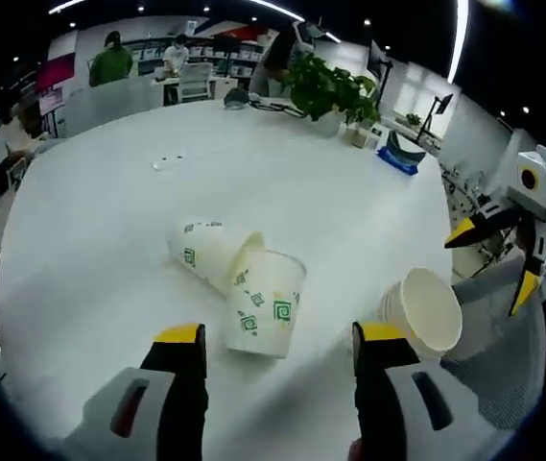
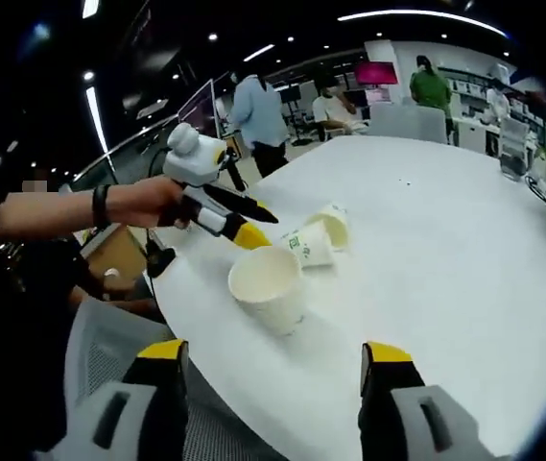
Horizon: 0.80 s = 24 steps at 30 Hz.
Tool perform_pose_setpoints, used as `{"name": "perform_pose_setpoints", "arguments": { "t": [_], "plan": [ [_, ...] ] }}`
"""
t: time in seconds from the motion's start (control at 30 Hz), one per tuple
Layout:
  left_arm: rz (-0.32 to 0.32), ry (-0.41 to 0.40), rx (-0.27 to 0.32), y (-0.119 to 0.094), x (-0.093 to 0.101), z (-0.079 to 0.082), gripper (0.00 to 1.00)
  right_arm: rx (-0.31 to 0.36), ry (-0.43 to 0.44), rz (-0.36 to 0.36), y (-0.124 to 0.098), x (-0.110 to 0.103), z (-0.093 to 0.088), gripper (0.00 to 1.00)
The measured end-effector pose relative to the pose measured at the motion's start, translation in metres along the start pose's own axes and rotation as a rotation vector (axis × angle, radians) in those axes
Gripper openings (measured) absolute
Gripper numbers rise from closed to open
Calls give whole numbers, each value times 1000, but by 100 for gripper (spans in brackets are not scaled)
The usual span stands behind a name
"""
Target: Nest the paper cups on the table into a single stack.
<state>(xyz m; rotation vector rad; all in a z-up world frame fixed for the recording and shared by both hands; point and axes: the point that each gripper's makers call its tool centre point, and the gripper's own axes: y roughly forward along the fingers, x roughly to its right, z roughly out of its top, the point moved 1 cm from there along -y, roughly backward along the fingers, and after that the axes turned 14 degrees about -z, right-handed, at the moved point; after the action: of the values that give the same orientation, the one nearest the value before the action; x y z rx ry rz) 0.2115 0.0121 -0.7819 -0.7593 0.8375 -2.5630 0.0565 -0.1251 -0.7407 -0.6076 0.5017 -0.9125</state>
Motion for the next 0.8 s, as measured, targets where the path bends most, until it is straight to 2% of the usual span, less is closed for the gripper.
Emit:
{"name": "perform_pose_setpoints", "arguments": {
  "t": [0.27,0.3,0.47,0.53,0.63,0.8],
  "plan": [
    [-2,9,-46,10,6,0,58,9,29,-27,-3,7,-1,74],
    [-8,10,-60,17,1,-2,57,8,29,-29,-2,8,0,74],
    [-14,8,-96,27,-7,-9,54,13,27,-28,-1,8,4,74],
    [-22,8,-104,32,-10,-10,50,13,30,-27,0,9,3,74],
    [-24,21,-131,32,-12,-14,35,4,27,-31,0,10,1,74],
    [-32,25,-147,31,-12,-20,34,-9,28,-29,0,11,-2,73]
  ]
}}
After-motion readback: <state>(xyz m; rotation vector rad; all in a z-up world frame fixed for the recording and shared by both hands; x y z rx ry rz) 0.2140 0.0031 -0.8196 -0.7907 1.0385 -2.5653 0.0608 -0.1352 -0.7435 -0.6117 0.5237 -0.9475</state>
